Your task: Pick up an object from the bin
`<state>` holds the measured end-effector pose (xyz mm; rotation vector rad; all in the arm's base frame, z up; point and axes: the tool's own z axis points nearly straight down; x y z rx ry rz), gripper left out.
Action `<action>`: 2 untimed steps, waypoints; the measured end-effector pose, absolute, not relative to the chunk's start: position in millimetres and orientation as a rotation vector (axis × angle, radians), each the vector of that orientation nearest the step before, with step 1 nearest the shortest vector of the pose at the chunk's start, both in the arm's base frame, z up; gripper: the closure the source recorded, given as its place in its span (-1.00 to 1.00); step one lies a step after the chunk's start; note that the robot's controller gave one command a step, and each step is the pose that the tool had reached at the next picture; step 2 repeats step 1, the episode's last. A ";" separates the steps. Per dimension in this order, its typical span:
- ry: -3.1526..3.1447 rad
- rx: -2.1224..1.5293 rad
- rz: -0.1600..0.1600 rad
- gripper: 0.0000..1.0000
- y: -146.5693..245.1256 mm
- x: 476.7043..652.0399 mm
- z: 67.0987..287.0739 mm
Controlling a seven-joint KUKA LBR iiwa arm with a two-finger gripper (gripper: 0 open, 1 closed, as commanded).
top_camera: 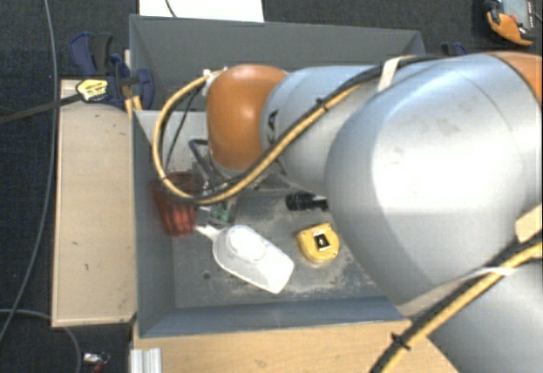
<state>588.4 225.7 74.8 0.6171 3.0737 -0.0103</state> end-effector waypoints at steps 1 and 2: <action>3.076 0.618 -0.009 1.00 226.0 587.1 85.8; 3.076 0.618 -0.009 1.00 226.0 587.1 85.8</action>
Offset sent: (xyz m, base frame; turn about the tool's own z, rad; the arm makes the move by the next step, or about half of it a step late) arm -0.0013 0.0003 0.1118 0.0003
